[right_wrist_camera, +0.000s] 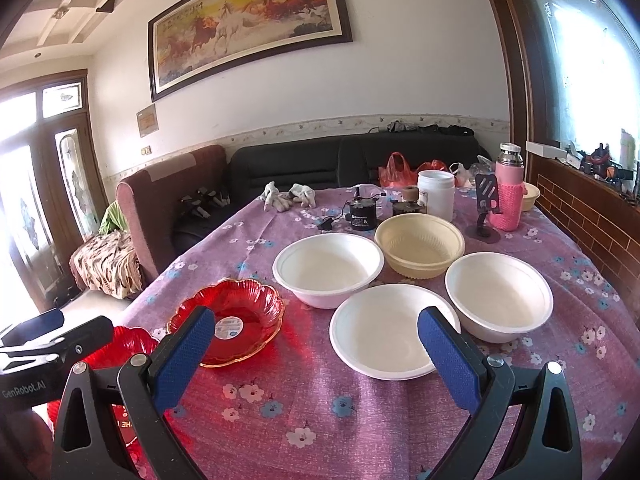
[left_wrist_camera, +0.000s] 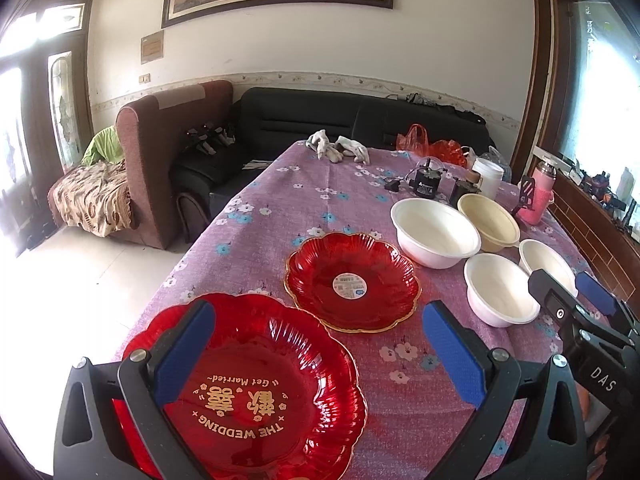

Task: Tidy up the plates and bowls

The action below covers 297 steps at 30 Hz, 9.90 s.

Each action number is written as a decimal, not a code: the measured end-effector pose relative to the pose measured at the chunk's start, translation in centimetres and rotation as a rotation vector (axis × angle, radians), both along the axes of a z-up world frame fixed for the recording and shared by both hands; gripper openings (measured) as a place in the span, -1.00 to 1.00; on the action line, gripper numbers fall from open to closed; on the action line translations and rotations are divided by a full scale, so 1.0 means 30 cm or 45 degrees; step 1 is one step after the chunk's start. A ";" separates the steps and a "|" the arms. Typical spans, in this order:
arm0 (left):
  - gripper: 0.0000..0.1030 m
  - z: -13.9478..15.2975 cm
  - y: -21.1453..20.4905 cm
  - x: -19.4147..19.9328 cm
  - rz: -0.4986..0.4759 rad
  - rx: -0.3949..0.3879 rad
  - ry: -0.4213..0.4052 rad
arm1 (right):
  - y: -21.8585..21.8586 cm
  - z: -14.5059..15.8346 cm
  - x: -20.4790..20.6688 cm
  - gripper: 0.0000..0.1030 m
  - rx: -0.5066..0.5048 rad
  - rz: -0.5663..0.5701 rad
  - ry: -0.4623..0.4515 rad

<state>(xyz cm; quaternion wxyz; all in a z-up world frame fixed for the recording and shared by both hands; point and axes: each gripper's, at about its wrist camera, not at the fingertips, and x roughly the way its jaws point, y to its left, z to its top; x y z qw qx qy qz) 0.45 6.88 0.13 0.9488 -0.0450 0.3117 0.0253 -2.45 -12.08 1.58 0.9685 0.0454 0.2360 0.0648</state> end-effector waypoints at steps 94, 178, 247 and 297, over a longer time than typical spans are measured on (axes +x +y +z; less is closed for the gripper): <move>-0.88 -0.321 0.299 0.740 -0.176 -0.448 0.981 | 0.075 -0.353 0.602 -0.81 0.609 0.048 0.880; -0.81 -0.196 0.538 0.065 -0.039 -0.144 0.880 | 0.477 -0.298 0.140 -0.85 0.305 0.361 0.805; 0.22 -0.203 -0.377 0.524 -0.208 -0.492 0.714 | -0.667 -0.313 0.259 -0.40 0.993 -0.099 0.667; -0.28 -0.261 -0.450 0.618 -0.320 -0.560 0.769 | -0.670 -0.379 0.315 -0.65 1.062 -0.089 0.620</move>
